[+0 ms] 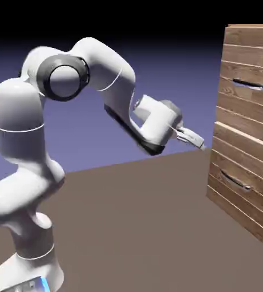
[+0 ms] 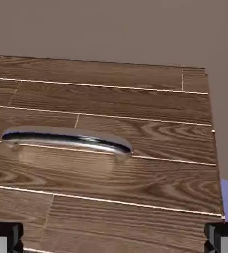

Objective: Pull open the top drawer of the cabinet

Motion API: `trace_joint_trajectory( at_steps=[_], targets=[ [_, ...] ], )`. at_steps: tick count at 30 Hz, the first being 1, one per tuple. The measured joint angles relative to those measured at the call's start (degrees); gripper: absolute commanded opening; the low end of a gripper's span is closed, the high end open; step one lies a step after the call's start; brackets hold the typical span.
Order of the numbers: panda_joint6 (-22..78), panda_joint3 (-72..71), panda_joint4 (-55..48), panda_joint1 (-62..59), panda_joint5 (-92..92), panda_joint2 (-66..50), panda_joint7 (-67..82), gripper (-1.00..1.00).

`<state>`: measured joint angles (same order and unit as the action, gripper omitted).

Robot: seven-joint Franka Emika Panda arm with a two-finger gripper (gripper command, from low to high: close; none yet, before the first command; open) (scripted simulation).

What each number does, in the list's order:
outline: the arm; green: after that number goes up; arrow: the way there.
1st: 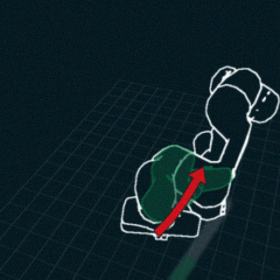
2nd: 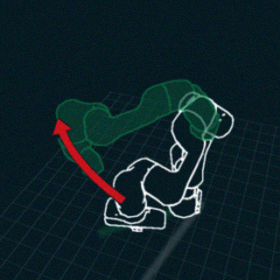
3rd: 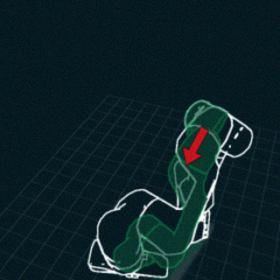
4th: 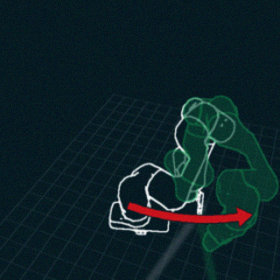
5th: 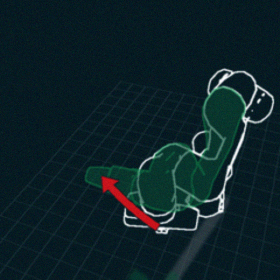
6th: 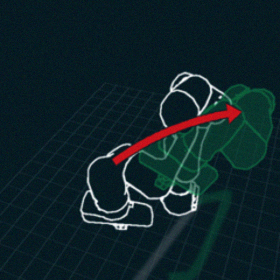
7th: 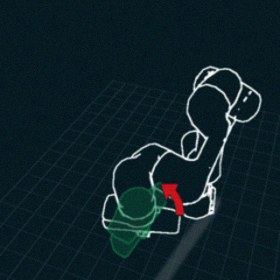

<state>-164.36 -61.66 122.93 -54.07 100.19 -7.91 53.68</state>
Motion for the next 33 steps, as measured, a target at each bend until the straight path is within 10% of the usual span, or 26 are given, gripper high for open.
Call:
trace_joint_trajectory(
  at_steps=[20, 29, 30, 33],
  targets=[
    [4.80, -30.67, -18.93, -27.24, 49.82, -20.17, 47.81, 0.00],
    [4.42, -19.78, -28.68, -12.86, 47.50, -25.87, 55.95, 0.00],
    [4.37, -18.51, -29.78, -11.20, 47.20, -26.51, 56.86, -1.00],
    [4.57, -20.06, -28.15, -13.26, 47.60, -25.69, 55.77, -1.00]
  ],
)
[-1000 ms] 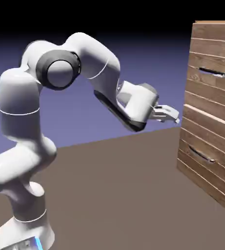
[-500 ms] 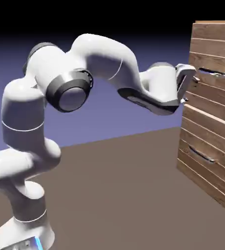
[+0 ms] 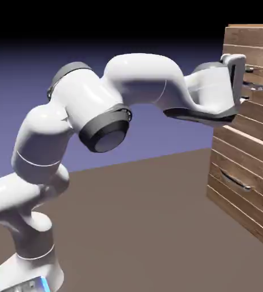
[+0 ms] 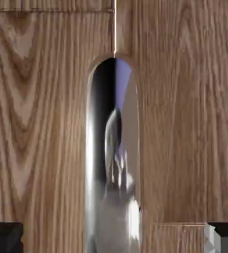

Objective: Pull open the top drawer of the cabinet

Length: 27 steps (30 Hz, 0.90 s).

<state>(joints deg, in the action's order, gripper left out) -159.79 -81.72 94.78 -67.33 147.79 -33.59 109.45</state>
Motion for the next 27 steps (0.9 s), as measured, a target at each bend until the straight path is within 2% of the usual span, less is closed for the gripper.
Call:
trace_joint_trajectory(
  at_steps=[13, 27],
  targets=[
    [2.79, -23.50, 17.53, -27.00, 1.58, 2.61, -5.41, -1.00],
    [7.25, -50.81, 41.96, -56.06, -5.64, -12.54, 3.76, -1.00]
  ],
)
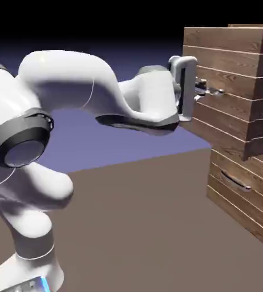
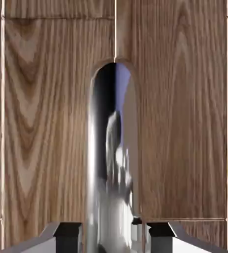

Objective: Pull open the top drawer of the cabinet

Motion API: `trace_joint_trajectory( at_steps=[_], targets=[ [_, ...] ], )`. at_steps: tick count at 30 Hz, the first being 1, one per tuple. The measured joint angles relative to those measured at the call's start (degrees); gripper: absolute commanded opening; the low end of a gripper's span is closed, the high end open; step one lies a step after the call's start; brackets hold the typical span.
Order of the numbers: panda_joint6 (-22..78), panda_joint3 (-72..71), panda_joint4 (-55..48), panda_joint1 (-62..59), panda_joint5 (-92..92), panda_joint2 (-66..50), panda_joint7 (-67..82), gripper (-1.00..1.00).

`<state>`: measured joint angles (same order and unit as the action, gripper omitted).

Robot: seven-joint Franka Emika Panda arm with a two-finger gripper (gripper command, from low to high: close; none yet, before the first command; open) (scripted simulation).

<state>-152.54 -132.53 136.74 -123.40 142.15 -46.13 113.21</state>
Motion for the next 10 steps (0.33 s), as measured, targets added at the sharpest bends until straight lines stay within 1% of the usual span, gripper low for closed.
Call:
trace_joint_trajectory(
  at_steps=[6, 7, 9, 10],
  targets=[
    [-1.17, -10.18, 11.56, -12.46, -7.37, -10.44, 6.04, -1.00],
    [-1.72, -11.71, 13.32, -14.51, -8.90, -12.25, 7.17, 1.00],
    [-1.73, -11.71, 13.33, -14.51, -8.90, -12.26, 7.18, 1.00],
    [-2.58, -13.10, 14.91, -16.58, -10.66, -14.05, 8.43, 1.00]
  ],
)
